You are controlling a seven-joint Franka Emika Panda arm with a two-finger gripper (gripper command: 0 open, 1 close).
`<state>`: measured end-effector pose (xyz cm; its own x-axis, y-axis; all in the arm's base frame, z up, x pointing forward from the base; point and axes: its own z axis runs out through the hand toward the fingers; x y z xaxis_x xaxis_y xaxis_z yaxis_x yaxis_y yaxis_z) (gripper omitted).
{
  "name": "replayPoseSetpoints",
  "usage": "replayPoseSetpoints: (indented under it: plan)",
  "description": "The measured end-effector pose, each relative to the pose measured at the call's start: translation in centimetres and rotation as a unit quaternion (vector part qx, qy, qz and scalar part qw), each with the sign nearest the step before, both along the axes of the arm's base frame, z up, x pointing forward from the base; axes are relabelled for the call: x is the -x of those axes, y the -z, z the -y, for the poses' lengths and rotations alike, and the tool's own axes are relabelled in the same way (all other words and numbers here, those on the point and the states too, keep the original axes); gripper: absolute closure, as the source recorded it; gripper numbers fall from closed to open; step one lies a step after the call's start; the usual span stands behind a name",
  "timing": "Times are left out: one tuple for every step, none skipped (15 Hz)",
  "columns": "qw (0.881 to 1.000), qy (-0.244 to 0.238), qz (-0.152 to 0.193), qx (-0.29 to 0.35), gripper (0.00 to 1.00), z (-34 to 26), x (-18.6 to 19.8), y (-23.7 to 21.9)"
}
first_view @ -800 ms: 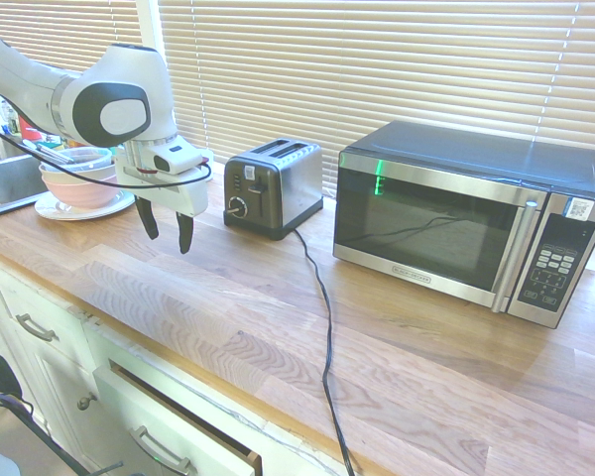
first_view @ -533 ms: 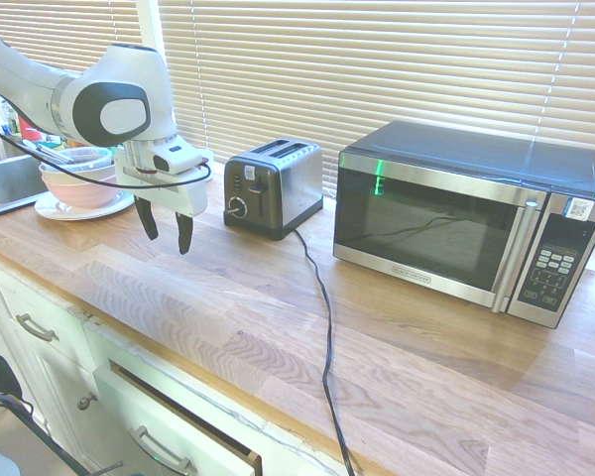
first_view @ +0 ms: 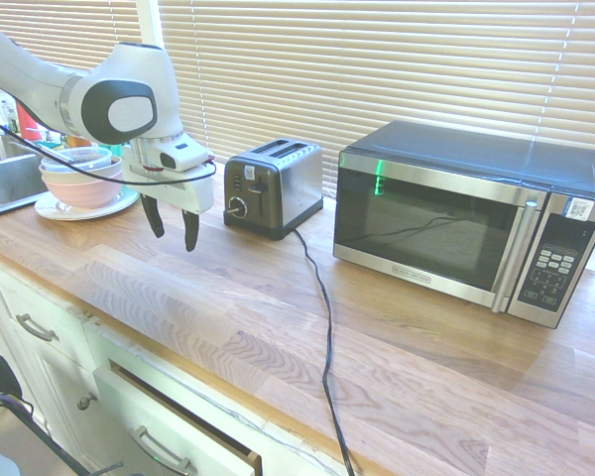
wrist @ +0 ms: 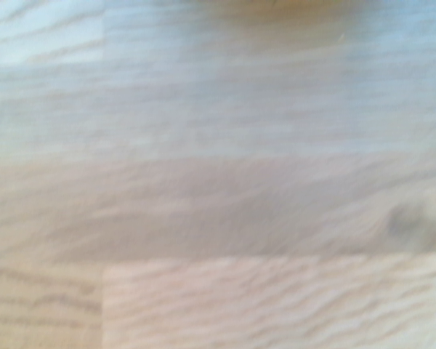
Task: Press the toaster
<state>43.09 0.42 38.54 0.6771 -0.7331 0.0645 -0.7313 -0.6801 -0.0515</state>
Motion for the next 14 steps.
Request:
replayPoseSetpoints:
  plan:
    - [1.0,0.003,0.007,0.009,0.0,0.6,-0.8,-0.7]
    - [1.0,0.006,0.014,0.018,0.0,1.4,-1.9,-1.9]
    - [0.999,0.009,0.021,0.026,0.0,2.0,-3.1,-3.5]
    - [0.999,0.011,0.031,0.033,0.0,2.2,-4.3,-5.4]
    - [0.998,0.011,0.041,0.039,0.0,2.1,-5.3,-7.3]
    - [0.998,0.009,0.052,0.045,0.0,1.8,-6.2,-8.8]
    - [0.997,0.006,0.06,0.05,0.0,1.3,-7.1,-10.2]
    - [0.996,0.004,0.066,0.053,0.0,1.0,-8.0,-11.2]
    - [0.996,0.002,0.069,0.052,0.0,0.7,-9.1,-11.8]
    - [0.996,0.001,0.07,0.05,0.0,0.7,-10.3,-11.8]
    - [0.997,0.002,0.067,0.048,0.0,0.9,-11.5,-11.4]
    - [0.997,0.003,0.061,0.046,0.0,1.1,-12.7,-10.9]
    - [0.997,0.005,0.057,0.045,0.0,1.4,-13.6,-10.3]
    - [0.998,0.007,0.052,0.044,0.0,1.7,-14.2,-9.7]
